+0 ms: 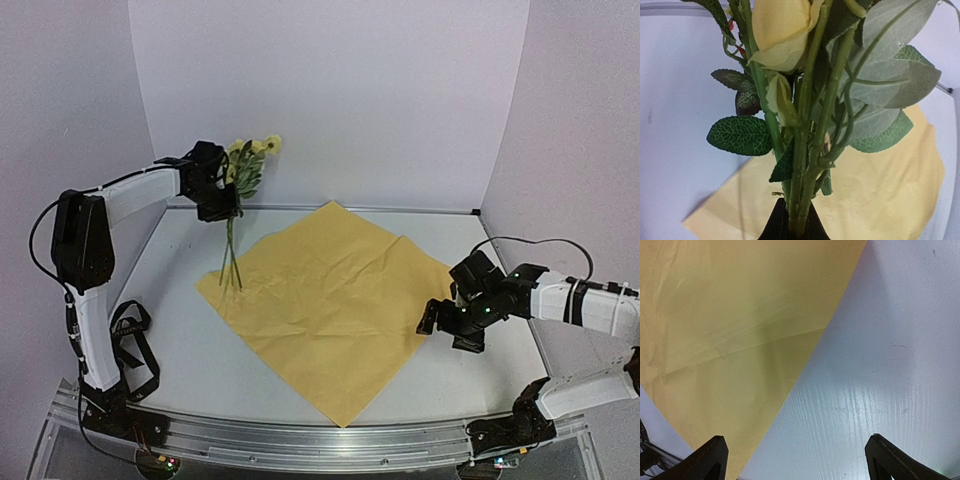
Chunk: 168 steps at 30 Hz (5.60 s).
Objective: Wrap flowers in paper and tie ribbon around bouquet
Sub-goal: Pick up the fake flower from the corner of the board, then place the fake flower on the flattened wrapping paper, then pick up the bottom corner of the flattened wrapping paper from the center of the board.
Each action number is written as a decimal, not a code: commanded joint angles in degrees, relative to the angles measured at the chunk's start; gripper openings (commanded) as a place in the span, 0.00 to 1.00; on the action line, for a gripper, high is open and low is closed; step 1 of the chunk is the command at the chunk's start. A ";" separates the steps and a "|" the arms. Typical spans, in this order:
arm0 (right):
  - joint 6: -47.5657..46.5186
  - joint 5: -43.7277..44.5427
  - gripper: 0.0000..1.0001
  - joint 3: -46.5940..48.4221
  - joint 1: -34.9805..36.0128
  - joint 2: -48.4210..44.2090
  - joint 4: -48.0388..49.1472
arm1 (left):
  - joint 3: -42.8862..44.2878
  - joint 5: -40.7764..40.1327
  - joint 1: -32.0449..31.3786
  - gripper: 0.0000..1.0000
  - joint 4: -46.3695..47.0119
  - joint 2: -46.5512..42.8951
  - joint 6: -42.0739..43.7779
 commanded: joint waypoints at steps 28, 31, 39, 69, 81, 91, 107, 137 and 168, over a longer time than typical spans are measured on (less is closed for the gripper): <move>-0.44 1.51 0.98 -3.80 -3.67 -5.33 -5.26 | 34.19 5.67 -19.24 0.00 6.61 34.76 -14.05; -0.53 0.82 0.98 -3.21 -3.67 -3.77 -5.22 | 32.94 5.71 -19.26 0.00 7.67 36.12 -14.42; -0.53 0.24 0.98 -2.41 -3.67 -1.66 -4.82 | 23.23 4.52 -19.27 0.00 10.05 33.92 -14.58; 3.78 -2.01 0.98 -4.64 -3.63 0.81 0.85 | 12.45 4.41 -19.18 0.30 9.22 22.19 -14.96; 1.84 -3.12 0.97 -3.13 -3.29 2.29 0.69 | 7.72 5.10 -19.66 0.66 10.92 17.90 -14.37; -22.10 0.69 0.93 4.50 8.84 0.93 -4.84 | -3.79 2.73 -19.48 0.92 12.52 3.54 -11.42; -59.85 21.57 0.94 1.18 43.00 2.58 6.45 | -38.94 1.08 -15.16 0.95 19.13 -25.70 -14.59; -70.08 44.77 0.85 9.67 63.65 29.77 17.66 | -48.85 2.20 -10.30 0.94 17.90 -37.46 -13.93; -66.48 36.79 0.84 10.47 63.46 29.34 22.45 | -46.05 2.36 -9.60 0.94 17.53 -33.31 -13.81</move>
